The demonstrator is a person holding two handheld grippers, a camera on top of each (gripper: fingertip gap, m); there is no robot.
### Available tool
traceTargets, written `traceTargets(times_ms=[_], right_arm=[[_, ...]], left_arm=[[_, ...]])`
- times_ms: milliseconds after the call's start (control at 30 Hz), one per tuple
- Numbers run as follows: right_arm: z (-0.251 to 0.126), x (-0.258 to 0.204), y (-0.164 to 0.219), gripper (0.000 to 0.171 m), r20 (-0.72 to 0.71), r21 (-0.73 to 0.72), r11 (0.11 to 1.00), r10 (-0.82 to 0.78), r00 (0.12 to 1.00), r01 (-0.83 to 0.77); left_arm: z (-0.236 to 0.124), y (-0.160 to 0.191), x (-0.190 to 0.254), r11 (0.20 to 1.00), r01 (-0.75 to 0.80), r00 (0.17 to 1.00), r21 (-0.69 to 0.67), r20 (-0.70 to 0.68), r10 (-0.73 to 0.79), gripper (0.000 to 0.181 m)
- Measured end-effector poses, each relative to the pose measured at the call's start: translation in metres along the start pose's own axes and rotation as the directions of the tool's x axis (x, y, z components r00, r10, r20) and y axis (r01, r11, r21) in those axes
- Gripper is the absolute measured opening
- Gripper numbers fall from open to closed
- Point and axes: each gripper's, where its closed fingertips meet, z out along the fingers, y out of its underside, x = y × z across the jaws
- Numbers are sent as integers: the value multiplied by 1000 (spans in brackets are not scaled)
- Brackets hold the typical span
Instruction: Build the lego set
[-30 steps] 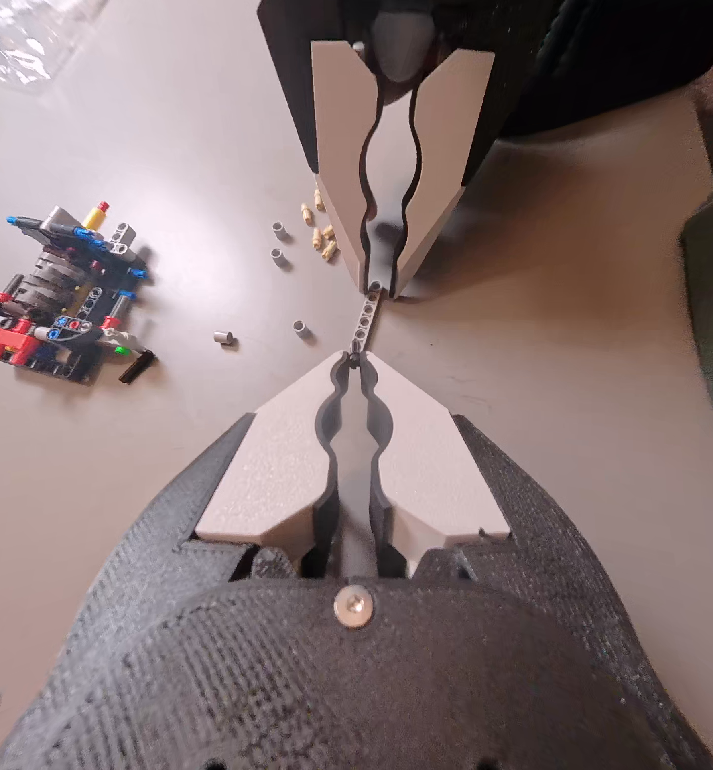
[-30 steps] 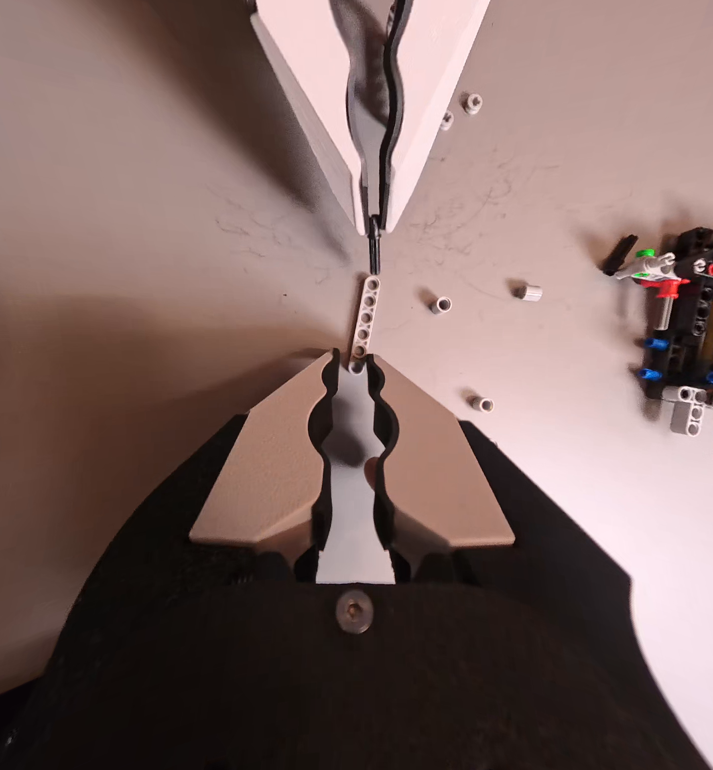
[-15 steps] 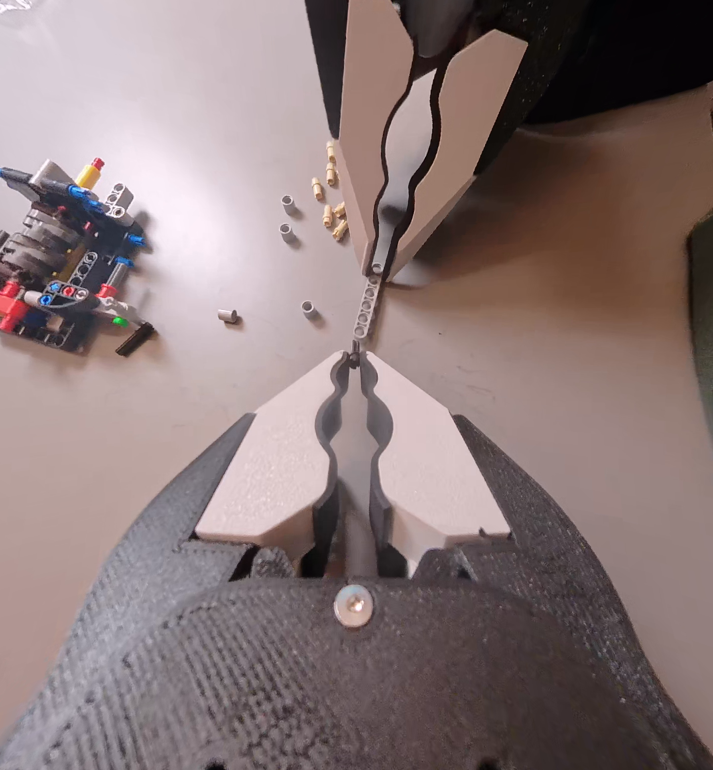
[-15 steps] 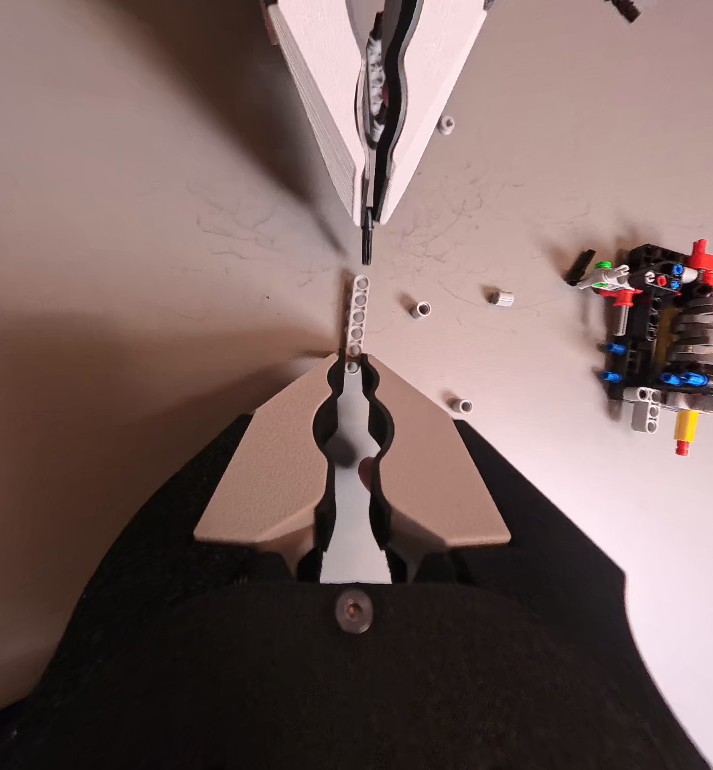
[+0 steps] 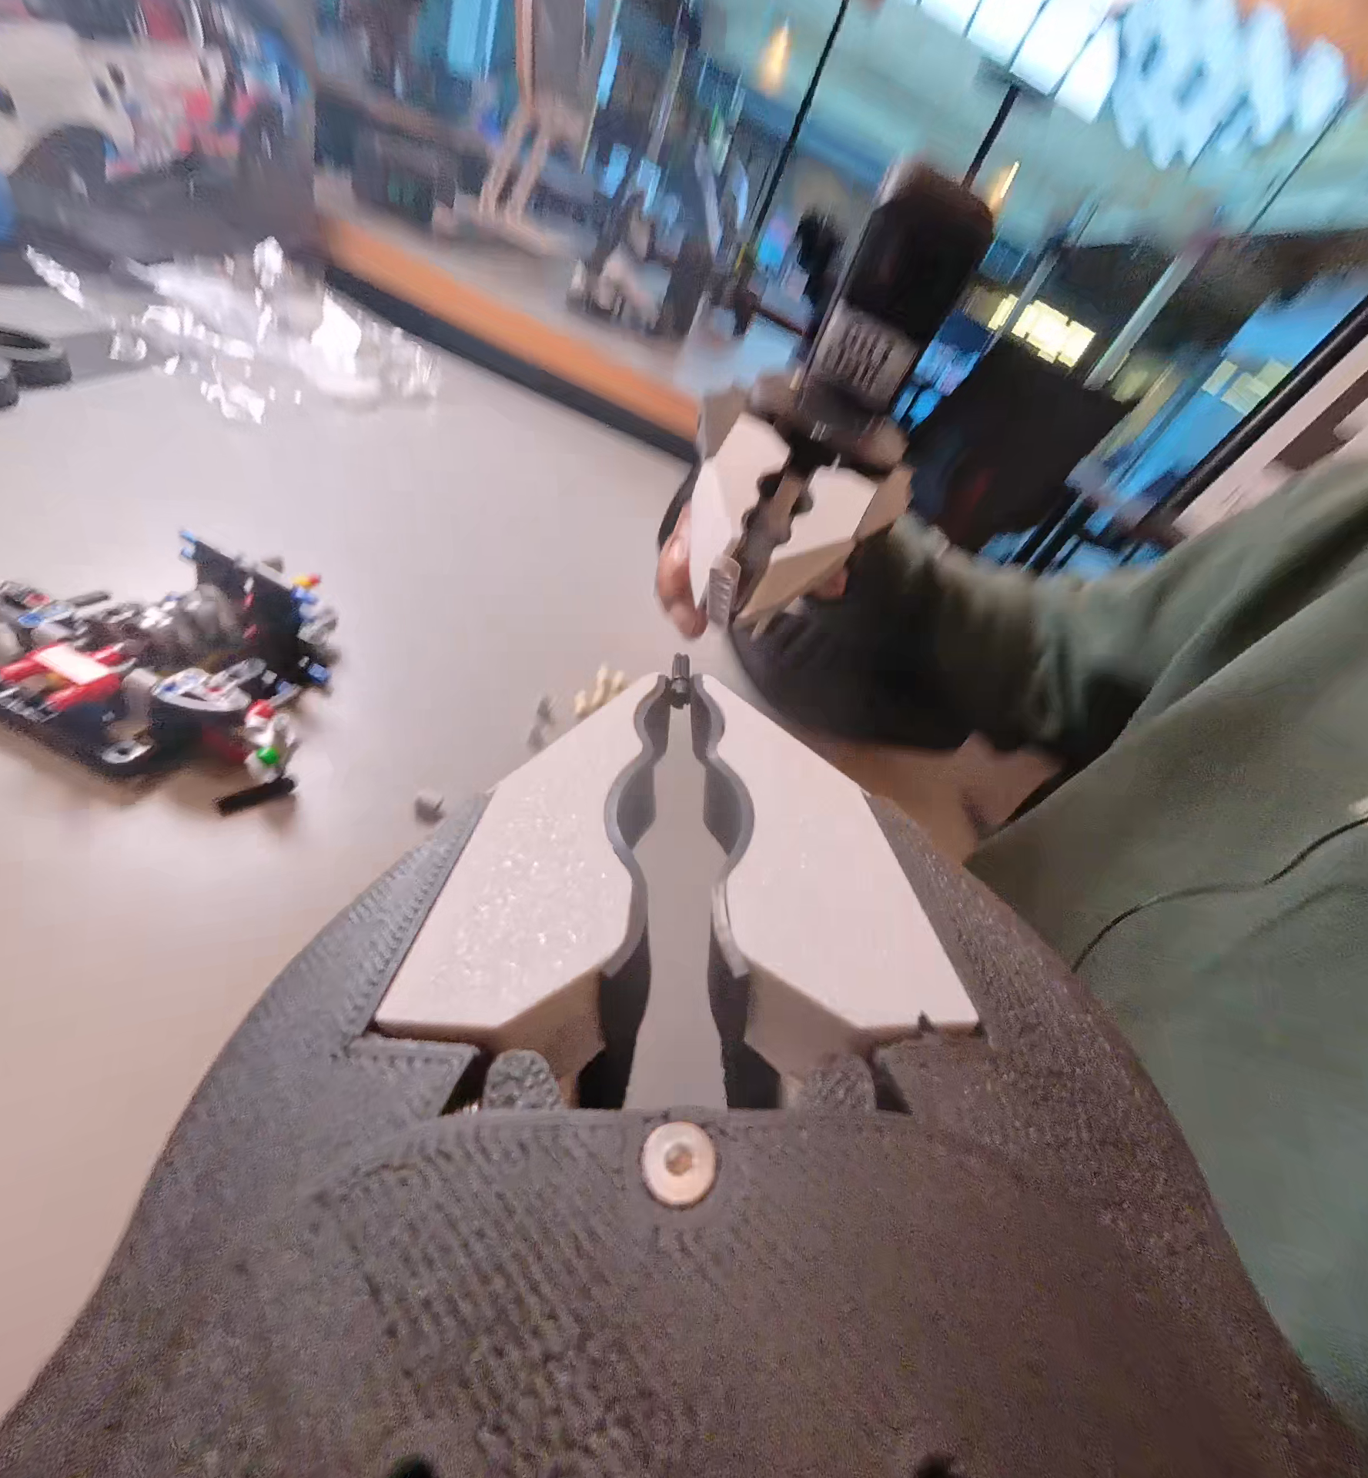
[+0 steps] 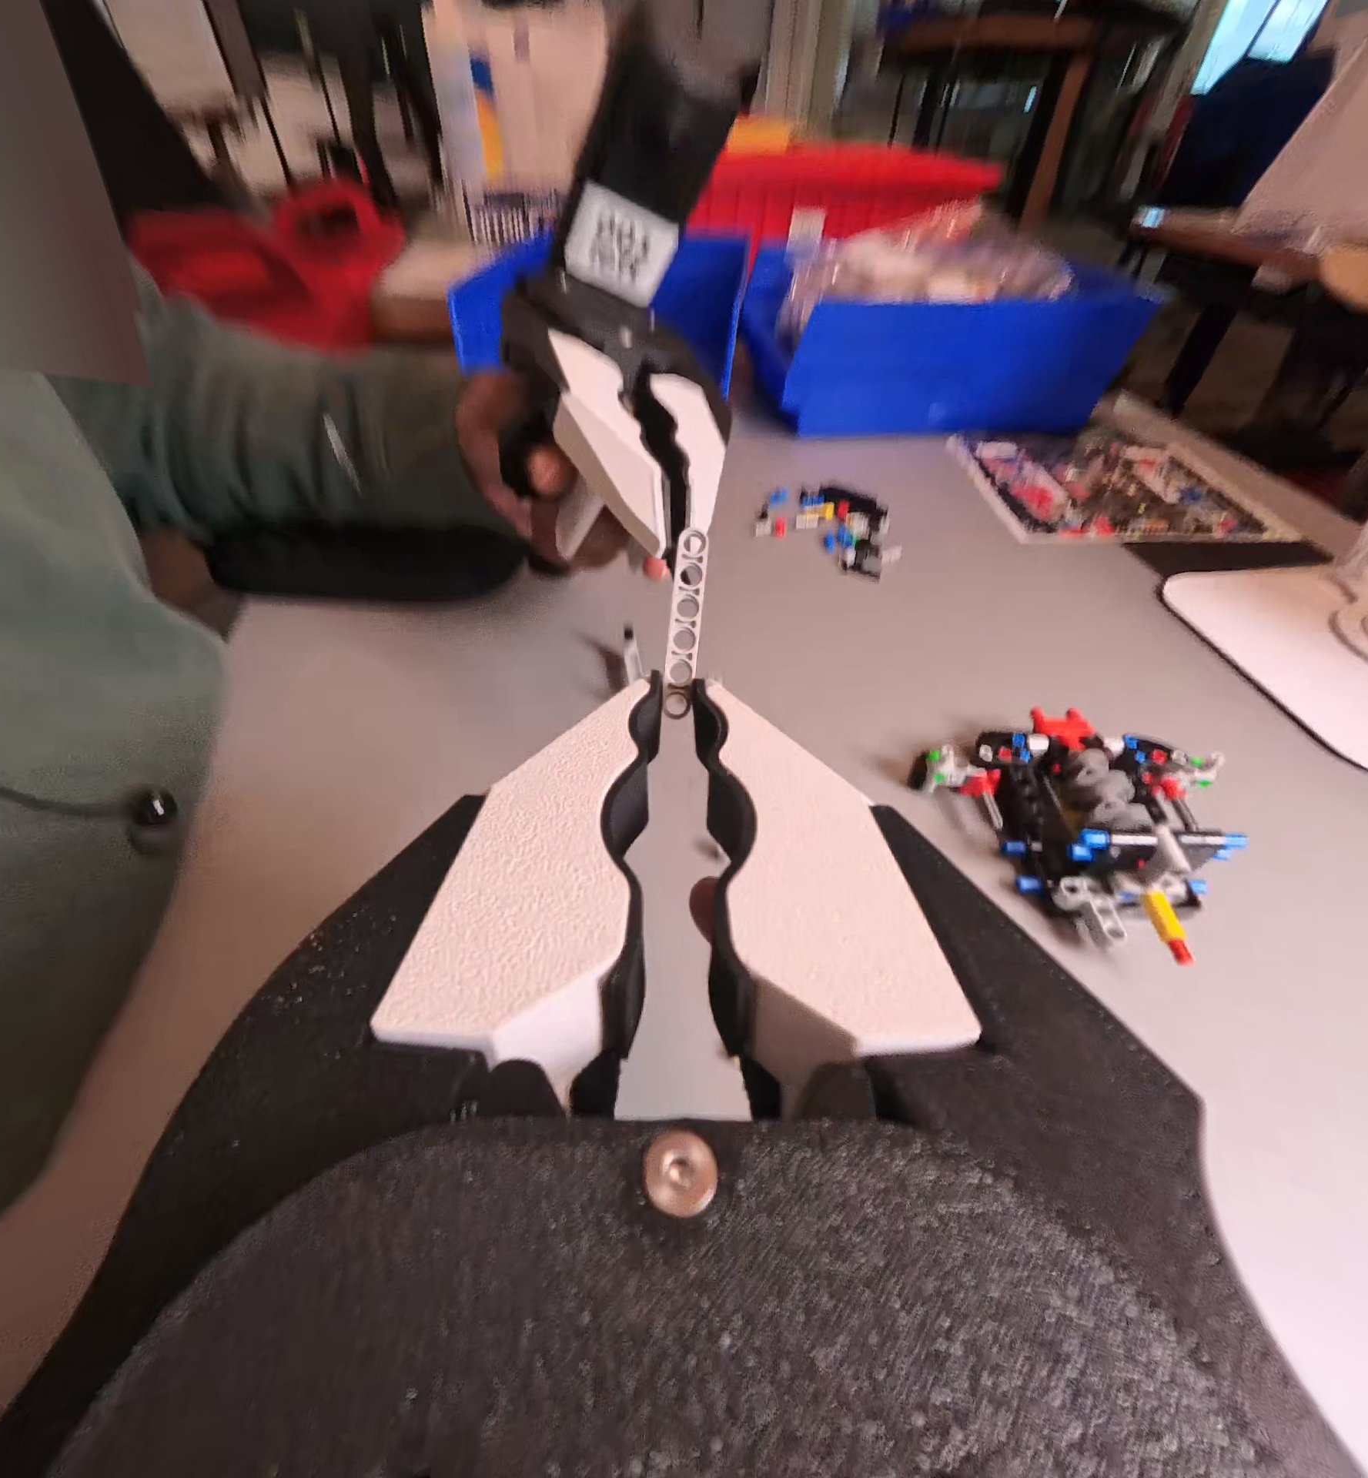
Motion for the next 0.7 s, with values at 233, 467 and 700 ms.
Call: traceTargets(times_ms=[233, 467, 700], right_arm=[[6, -12, -38, 4, 90, 248, 950, 172, 981, -190], [8, -15, -41, 4, 113, 255, 942, 195, 974, -218], [10, -18, -37, 4, 133, 230, 947, 200, 971, -226]], left_arm=[[-17, -51, 18, 843, 365, 919, 394, -298, -259, 1], [-12, -50, 28, 852, 339, 925, 400, -306, -225, 1], [-10, -48, 34, 858, 337, 921, 388, -328, -213, 1]])
